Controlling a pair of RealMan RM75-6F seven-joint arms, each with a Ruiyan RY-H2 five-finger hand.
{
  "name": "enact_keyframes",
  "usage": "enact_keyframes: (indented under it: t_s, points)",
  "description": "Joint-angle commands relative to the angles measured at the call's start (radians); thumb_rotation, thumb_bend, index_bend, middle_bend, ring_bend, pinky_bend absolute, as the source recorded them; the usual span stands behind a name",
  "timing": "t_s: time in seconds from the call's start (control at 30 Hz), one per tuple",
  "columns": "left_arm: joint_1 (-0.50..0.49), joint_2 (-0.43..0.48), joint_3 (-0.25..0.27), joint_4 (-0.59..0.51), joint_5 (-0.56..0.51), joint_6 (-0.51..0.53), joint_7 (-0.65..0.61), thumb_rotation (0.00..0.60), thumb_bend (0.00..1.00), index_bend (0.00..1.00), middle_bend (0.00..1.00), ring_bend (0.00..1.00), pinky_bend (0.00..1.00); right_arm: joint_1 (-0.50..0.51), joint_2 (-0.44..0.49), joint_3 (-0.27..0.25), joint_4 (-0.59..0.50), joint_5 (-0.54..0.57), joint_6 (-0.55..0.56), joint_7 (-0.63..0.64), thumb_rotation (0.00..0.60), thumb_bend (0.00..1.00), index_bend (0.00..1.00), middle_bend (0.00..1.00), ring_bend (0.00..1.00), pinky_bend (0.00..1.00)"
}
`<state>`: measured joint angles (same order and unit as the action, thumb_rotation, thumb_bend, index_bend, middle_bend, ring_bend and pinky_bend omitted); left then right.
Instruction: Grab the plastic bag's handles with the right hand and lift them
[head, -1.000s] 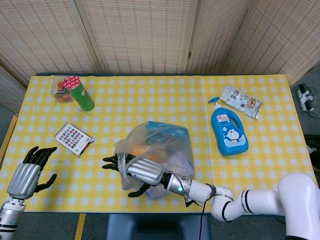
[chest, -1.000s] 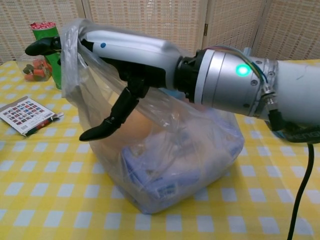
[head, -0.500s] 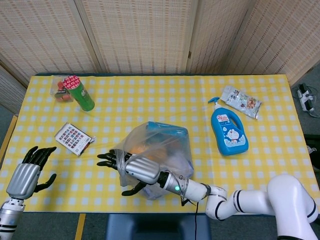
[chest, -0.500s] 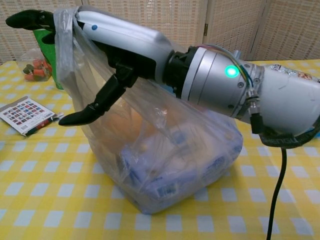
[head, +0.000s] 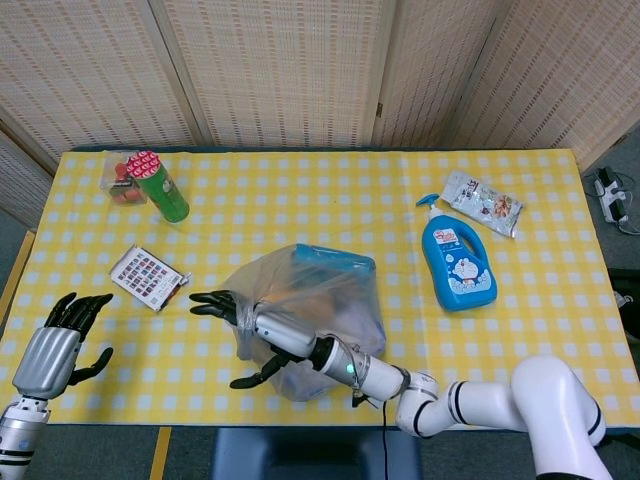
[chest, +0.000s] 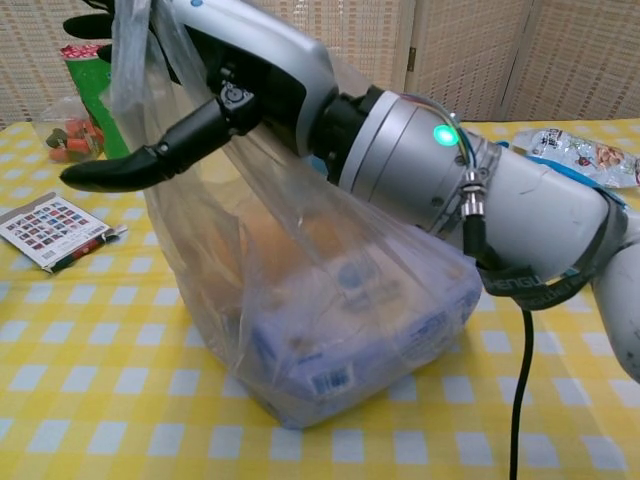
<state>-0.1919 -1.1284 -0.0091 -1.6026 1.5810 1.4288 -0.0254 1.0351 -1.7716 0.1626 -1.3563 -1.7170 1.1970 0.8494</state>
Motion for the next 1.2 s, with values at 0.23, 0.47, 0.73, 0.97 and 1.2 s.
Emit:
enact_keyframes:
  t_s: [0.23,0.47,0.73,0.97,1.2]
  points:
    - [-0.001,-0.001,0.0,0.002,-0.001,-0.003,-0.001,0.6,0.38,0.14,0.2,0.18,0.11,0.027,0.044,0.027,-0.045,0.089,-0.081,0.304,0.6,0.2,0.0,0.0,0.0,0.0]
    - [-0.004,-0.002,-0.001,0.003,-0.004,-0.009,0.0,0.6,0.38,0.14,0.2,0.18,0.11,0.03,0.063,0.041,-0.049,0.094,-0.075,0.381,0.6,0.2,0.0,0.0,0.0,0.0]
    - [-0.004,-0.004,0.0,0.002,-0.004,-0.011,0.003,0.6,0.38,0.14,0.2,0.18,0.11,0.031,0.08,0.052,-0.073,0.121,-0.088,0.603,0.6,0.2,0.0,0.0,0.02,0.0]
    - [-0.005,-0.004,0.0,0.004,-0.004,-0.012,-0.001,0.6,0.38,0.14,0.2,0.18,0.11,0.035,0.112,0.066,-0.08,0.141,-0.116,0.865,0.6,0.2,0.0,0.0,0.12,0.1]
    - [-0.006,-0.004,0.0,0.003,-0.005,-0.015,-0.001,0.6,0.38,0.14,0.2,0.18,0.11,0.026,0.15,0.082,-0.101,0.174,-0.138,1.079,0.6,0.2,0.13,0.23,0.31,0.37]
